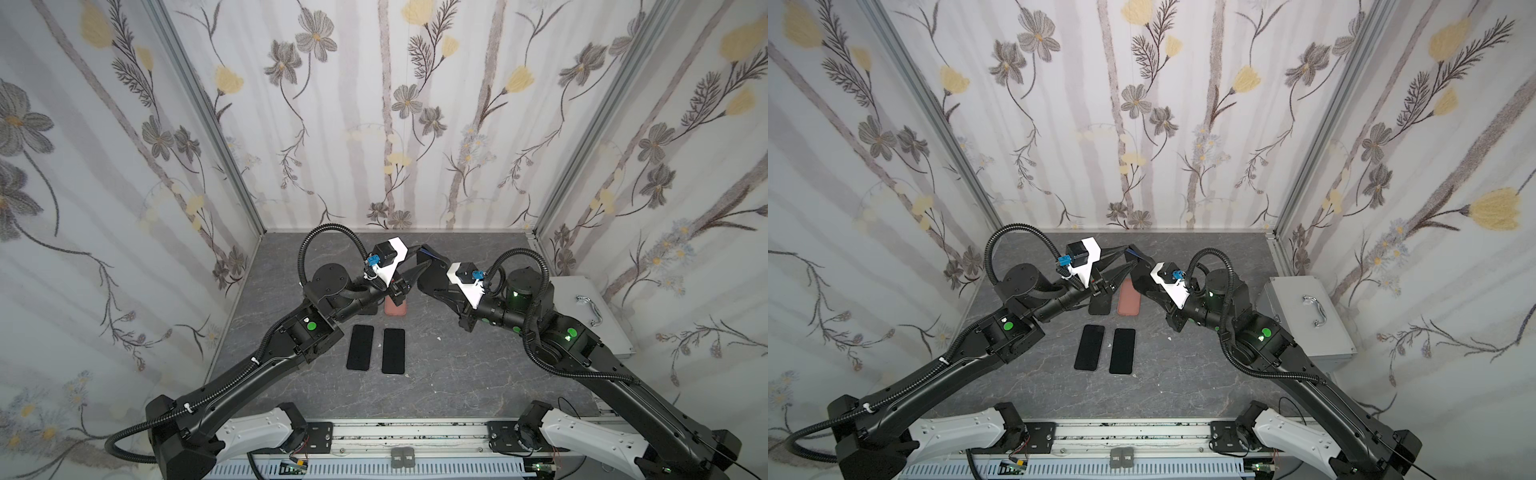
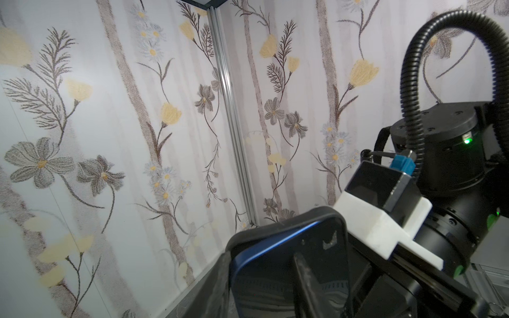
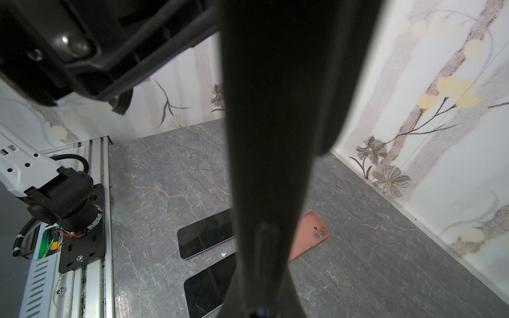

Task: Take the phone out of the phone case
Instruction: Remove the phone case from the phone.

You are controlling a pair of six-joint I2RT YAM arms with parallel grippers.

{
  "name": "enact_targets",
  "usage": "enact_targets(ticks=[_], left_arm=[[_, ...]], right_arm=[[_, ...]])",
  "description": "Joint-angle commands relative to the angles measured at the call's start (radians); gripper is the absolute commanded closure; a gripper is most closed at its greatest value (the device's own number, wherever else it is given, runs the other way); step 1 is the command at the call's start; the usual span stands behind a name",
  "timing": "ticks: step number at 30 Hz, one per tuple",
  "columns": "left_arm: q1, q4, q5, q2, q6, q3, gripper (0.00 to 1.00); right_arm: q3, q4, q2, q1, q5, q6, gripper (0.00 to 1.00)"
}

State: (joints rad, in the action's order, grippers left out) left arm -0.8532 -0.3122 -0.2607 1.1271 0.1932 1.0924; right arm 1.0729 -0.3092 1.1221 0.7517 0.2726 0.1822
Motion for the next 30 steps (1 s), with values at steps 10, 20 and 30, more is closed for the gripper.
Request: enact_targets(ticks=[10,20,30], left_arm=[[0.095,0.092,-0.613,0.018,-0.108,-0.009,0.77],[0.1,0.054,-0.71,0.012,-0.182,-0.044,0.78],[0.098,0.013,-0.752,0.036,-0.222,-0.06,0.8]], right_arm=[[0.015,0.087,-0.007,0.0,0.309,0.111,1.0],[-0.006,0.129,-0.051,-0.035,0.33,0.085,1.0],[-0.003,0.181,-0.05,-0.036,0.376,0.069,1.0]])
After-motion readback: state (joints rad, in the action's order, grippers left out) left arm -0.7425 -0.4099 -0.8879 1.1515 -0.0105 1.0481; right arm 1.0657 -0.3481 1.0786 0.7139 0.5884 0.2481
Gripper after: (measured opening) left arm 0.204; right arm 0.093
